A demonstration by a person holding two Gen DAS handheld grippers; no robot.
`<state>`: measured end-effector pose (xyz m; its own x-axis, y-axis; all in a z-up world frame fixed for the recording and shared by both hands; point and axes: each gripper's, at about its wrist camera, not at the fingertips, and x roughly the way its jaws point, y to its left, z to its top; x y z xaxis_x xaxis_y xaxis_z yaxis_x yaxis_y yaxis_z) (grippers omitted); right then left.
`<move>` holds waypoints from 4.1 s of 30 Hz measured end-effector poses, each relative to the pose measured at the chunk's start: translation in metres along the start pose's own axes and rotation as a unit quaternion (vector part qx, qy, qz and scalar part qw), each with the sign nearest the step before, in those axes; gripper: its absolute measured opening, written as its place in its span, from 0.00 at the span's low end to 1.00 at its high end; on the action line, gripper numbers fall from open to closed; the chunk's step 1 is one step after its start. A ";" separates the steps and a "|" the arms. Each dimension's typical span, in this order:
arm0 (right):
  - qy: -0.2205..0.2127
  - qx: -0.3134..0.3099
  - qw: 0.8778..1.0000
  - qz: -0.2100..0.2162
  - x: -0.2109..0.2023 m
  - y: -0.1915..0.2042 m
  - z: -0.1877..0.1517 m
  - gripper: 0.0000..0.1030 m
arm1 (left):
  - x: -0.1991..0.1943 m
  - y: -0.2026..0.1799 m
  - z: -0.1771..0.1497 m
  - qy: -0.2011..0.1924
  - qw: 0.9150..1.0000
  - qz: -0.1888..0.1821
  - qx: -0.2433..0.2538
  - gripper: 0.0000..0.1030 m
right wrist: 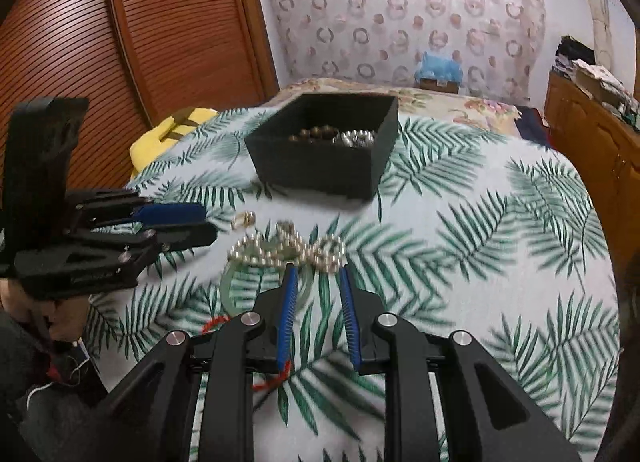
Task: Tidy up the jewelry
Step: 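Move both tools to the remaining pearl strand and gold ring, closing the left tool, then lift the pearl strand with the left tool while the right tool grasps the jade bangle, then carry the pearl strand and jade bangle over the black box with both tools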
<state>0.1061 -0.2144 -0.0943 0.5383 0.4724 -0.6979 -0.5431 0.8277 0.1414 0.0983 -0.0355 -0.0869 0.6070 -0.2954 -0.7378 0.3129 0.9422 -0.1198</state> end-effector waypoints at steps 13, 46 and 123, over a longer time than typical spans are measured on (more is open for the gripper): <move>-0.001 0.006 1.000 0.006 -0.011 -0.003 -0.014 0.23 | 0.032 -0.007 0.000 0.049 0.999 -0.008 0.004 0.27; 0.045 -0.023 0.999 0.007 0.027 0.014 0.004 0.23 | -0.069 0.028 0.023 -0.099 0.993 0.046 -0.036 0.05; -0.066 -0.055 0.996 -0.039 -0.034 0.000 0.095 0.08 | -0.149 -0.003 0.123 -0.206 0.976 0.066 0.024 0.05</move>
<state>0.1492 -0.2020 -0.0038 0.6578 0.4491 -0.6046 -0.5594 0.8289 0.0071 0.0963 -0.0137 0.1053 0.8835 -0.2207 -0.4133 0.2410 0.9705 -0.0030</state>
